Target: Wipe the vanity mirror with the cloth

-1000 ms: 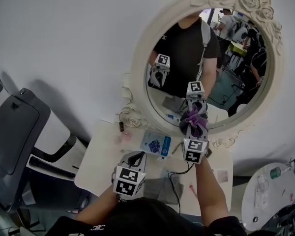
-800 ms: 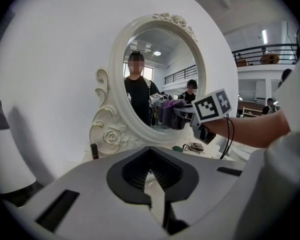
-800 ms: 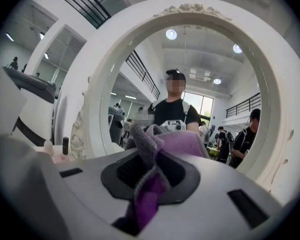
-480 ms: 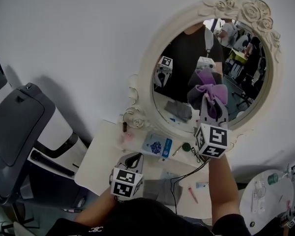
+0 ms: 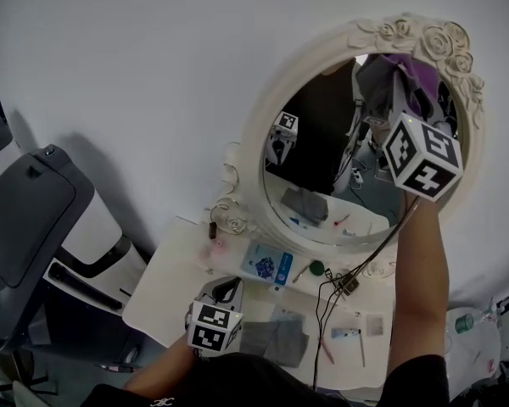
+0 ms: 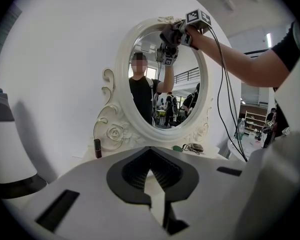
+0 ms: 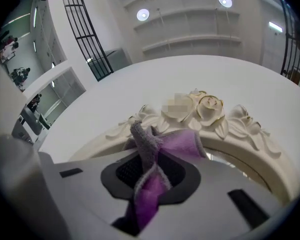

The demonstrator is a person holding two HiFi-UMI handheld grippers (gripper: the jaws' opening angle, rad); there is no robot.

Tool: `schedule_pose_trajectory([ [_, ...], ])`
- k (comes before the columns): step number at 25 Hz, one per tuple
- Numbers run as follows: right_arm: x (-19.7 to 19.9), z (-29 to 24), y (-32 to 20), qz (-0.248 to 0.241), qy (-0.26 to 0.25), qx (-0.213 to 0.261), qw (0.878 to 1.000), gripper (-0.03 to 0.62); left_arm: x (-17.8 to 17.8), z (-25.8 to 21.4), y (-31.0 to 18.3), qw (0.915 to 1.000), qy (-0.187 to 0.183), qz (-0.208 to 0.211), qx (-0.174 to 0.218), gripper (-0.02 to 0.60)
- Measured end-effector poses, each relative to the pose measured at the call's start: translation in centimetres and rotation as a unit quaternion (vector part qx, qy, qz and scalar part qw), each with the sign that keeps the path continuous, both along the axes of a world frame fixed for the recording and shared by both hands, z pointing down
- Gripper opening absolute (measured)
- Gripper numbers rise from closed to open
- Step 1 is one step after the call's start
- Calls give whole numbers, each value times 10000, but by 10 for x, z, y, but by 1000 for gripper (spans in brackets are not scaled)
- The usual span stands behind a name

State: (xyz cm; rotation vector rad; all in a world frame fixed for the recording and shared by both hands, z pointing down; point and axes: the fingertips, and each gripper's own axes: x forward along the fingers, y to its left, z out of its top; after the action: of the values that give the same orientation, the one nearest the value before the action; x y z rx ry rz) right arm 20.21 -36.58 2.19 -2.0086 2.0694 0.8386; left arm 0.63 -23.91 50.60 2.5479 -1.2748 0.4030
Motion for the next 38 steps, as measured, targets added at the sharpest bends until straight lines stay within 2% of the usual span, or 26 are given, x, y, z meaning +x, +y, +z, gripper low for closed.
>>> schedule_pose_trajectory([
  [4,7,-13,-9,53,-171,64,9998,57,-5,11,-2,9998,-51,-52,-170,2],
  [8,-1,2,-12,367,395,129,9985,55,-7,24,-8,9992,-91,-73,-372,2],
  [14,-10,24,-16,29,451,-126,9989,56,11,30,-13,9987,-141,165,-467,2],
  [19,-14,47,-15,31,440,-50,9990,56,25,39,-9,9976,-204,374,-543,2],
  [25,-16,79,-16,-18,320,-61,9995,56,21,46,-9,9973,-249,302,-625,2],
  [28,-19,106,-18,-164,147,-232,9995,57,15,47,-11,9975,-233,190,-640,2],
  [32,-27,170,-22,-164,218,-562,9981,57,9,49,-11,9975,-241,123,-647,2],
  [38,-34,260,-26,-67,735,-1147,9906,56,1,46,-9,9980,-258,42,-581,2],
])
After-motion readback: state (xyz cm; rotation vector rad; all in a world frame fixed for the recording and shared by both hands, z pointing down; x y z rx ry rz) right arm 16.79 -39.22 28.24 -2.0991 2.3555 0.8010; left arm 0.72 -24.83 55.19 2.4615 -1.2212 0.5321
